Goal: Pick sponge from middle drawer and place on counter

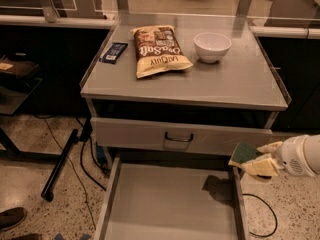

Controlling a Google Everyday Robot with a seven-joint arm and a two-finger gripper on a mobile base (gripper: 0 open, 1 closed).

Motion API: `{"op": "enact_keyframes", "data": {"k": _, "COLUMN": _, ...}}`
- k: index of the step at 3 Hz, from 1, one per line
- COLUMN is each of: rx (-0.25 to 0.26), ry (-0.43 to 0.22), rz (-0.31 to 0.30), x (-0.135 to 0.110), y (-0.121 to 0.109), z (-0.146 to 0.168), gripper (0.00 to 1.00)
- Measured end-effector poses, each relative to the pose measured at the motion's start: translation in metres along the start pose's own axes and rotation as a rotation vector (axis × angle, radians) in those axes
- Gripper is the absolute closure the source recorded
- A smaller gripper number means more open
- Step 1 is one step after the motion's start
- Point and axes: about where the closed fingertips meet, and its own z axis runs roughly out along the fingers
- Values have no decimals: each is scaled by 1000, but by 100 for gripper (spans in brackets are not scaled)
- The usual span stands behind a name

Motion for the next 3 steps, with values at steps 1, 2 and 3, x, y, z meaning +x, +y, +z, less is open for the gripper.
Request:
{"op": "enact_keyframes", "data": {"k": 1, "rx": 16, "ry": -10, "rz": -9, "x": -7, "y": -2, "z": -9, "gripper": 100}}
{"op": "enact_keyframes", "data": {"k": 2, "rx": 56, "ry": -38, "rz": -32, "x": -27, "y": -6, "z": -21, "gripper": 100}}
{"op": "enact_keyframes", "data": {"k": 3, "rx": 141, "ry": -87, "rz": -86, "x": -75, "y": -17, "z": -52, "gripper": 100}}
